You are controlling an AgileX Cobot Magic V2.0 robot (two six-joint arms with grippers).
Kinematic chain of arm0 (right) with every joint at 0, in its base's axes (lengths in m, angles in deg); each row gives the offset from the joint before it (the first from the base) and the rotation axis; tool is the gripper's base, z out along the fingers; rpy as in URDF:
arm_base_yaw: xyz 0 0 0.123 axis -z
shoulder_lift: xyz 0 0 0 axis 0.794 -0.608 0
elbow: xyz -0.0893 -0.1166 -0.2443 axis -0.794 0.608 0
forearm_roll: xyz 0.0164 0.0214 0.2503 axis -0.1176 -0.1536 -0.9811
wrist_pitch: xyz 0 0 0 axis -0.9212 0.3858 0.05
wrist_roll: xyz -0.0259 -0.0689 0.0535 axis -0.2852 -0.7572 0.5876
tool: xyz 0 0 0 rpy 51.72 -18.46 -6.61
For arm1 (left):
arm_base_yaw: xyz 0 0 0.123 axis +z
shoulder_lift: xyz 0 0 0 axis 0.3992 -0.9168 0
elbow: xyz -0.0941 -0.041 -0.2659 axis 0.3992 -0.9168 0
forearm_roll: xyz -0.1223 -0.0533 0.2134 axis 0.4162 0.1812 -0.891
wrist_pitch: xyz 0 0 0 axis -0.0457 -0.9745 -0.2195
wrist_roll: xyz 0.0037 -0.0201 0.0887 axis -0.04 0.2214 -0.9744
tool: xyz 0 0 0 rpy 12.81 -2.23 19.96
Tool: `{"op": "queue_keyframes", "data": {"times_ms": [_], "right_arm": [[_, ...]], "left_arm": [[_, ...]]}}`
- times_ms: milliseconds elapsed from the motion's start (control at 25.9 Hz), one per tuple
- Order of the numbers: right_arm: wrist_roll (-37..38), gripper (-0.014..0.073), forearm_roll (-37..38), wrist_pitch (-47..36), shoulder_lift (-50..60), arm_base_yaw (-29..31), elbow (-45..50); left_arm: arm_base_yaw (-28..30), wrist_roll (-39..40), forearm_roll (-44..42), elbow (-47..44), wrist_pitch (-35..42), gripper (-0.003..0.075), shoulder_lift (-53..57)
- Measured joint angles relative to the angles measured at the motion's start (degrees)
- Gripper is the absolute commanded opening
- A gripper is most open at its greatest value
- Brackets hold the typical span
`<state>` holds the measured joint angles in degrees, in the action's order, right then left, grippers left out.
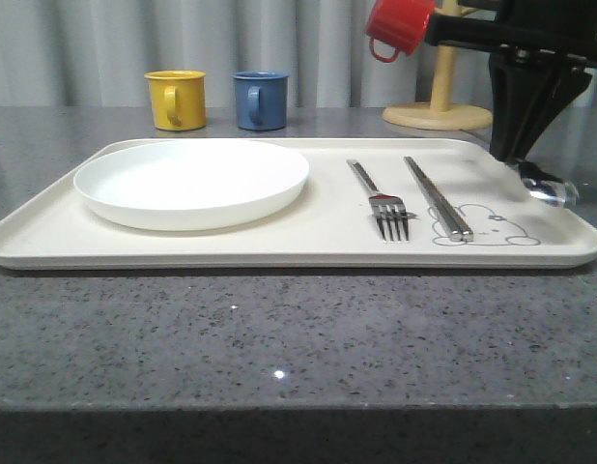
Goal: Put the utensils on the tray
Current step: 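Lower the spoon onto the tray beside the chopsticks and release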
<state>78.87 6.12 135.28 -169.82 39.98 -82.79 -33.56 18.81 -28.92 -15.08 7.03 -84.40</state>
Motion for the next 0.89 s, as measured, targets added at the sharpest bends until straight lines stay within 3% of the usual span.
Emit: {"op": "queue_keyframes", "data": {"times_ms": [463, 733, 887], "right_arm": [[0.84, -0.0059, 0.0, -0.3, -3.82, 0.0, 0.0], [0.88, 0.0154, 0.0, -0.35, -3.82, 0.0, 0.0], [0.88, 0.021, 0.0, -0.35, -3.82, 0.0, 0.0]], "left_arm": [[0.0, 0.0, 0.0, 0.0, 0.0, -0.0019, 0.0], [0.0, 0.0, 0.0, 0.0, 0.0, -0.0019, 0.0], [0.0, 0.0, 0.0, 0.0, 0.0, -0.0019, 0.0]]}}
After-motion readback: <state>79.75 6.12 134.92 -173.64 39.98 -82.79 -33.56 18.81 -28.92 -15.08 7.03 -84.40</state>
